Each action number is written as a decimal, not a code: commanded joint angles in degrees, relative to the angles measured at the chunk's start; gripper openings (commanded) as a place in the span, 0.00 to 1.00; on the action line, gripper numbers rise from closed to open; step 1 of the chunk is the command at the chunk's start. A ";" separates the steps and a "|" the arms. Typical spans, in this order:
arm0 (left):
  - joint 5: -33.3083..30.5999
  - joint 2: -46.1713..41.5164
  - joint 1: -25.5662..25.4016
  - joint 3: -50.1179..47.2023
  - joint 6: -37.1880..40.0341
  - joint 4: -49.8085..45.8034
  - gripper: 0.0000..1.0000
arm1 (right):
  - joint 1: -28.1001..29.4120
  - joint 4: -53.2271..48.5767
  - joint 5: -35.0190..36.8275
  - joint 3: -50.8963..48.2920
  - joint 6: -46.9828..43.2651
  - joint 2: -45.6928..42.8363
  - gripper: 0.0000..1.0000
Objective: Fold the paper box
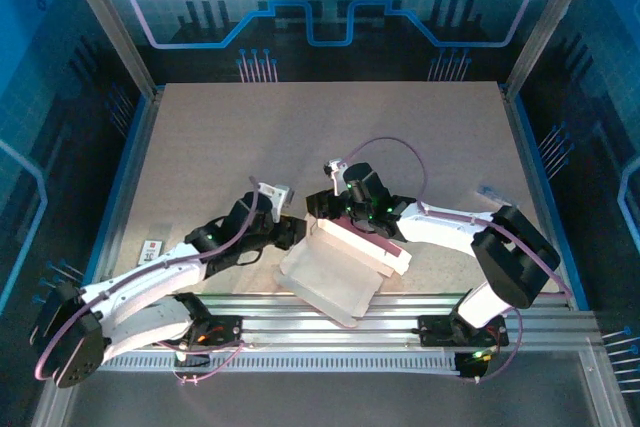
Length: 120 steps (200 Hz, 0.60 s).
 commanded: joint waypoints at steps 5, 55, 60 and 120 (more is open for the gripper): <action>1.09 -1.92 1.55 0.15 -1.23 -5.49 0.41 | 0.68 -6.23 1.29 -1.12 -1.98 0.64 0.49; 10.78 0.77 8.56 -5.26 -2.42 3.71 0.44 | 0.64 -6.94 0.83 -0.69 -2.32 0.52 0.47; 11.31 1.36 8.57 -5.27 -1.76 4.51 0.45 | 0.62 -7.02 0.76 -0.64 -2.33 0.55 0.47; 15.25 6.46 8.11 -4.29 4.06 11.36 0.52 | 0.56 -7.64 -0.06 -0.12 -2.24 0.64 0.45</action>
